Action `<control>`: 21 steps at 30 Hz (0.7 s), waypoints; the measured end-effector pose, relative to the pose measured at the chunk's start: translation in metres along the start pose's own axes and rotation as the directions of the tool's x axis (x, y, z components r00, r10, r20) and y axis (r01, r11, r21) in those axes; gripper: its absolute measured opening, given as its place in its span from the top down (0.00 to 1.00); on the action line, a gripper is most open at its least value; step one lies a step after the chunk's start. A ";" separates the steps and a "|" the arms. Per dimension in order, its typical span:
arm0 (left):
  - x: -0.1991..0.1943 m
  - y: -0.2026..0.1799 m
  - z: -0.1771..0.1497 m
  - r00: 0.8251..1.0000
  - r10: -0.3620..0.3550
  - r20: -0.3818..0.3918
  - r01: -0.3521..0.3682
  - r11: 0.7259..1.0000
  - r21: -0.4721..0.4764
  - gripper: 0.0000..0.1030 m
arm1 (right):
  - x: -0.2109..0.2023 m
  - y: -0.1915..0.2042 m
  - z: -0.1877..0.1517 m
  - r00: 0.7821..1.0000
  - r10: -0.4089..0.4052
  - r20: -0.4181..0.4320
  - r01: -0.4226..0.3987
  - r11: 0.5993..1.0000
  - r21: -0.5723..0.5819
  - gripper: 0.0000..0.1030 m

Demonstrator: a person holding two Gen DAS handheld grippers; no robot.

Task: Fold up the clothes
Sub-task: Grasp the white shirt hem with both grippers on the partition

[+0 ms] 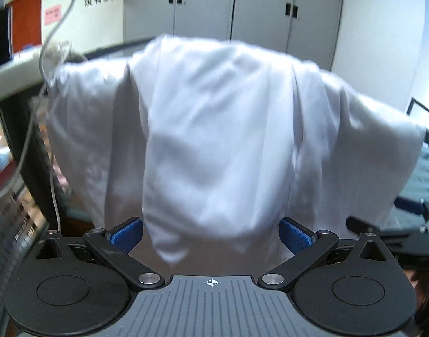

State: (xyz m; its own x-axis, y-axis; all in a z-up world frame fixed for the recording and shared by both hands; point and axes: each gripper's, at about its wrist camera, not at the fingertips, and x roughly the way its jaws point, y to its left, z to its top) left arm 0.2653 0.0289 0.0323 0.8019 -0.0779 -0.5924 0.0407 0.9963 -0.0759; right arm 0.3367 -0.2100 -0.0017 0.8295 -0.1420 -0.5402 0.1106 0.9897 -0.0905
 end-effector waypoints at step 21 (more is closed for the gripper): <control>-0.070 0.006 -0.001 0.988 -0.018 0.152 0.036 0.992 -0.118 0.82 | -0.079 0.046 -0.029 0.946 0.323 -0.029 -0.324 0.943 -0.068 0.99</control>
State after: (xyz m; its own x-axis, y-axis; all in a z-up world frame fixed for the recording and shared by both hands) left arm 0.2088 0.0400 0.0723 0.8822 -0.0892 -0.4624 -0.0013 0.9814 -0.1917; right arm 0.2605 -0.1536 0.0131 0.8047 0.1851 -0.5641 -0.2020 0.9788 0.0329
